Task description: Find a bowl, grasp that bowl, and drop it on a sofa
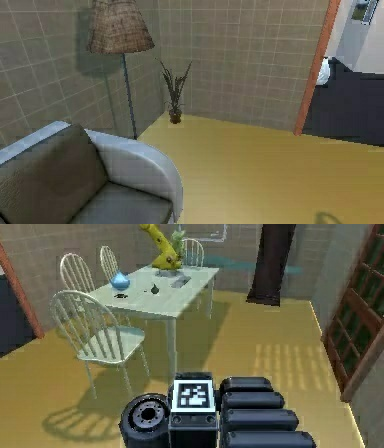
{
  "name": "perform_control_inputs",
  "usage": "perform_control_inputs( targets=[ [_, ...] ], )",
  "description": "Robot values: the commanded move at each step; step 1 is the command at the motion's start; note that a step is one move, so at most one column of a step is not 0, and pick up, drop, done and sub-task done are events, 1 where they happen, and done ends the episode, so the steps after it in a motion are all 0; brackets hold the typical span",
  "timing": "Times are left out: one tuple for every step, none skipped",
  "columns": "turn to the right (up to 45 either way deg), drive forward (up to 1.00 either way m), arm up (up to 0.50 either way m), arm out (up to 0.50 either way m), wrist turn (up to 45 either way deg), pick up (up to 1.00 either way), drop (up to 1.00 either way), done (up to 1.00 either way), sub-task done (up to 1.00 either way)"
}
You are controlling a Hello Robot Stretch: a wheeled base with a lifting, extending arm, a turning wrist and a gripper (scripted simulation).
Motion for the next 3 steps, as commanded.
perform_control_inputs(
  targets=[
    [-9.0,0.0,0.0,0.0,0.0,0.0,0.0,0.0,0.0],
    [45.0,0.0,0.0,0.0,0.0,0.0,0.0,0.0,0.0],
    [45.0,0.0,0.0,0.0,0.0,0.0,0.0,0.0,0.0]
  ],
)
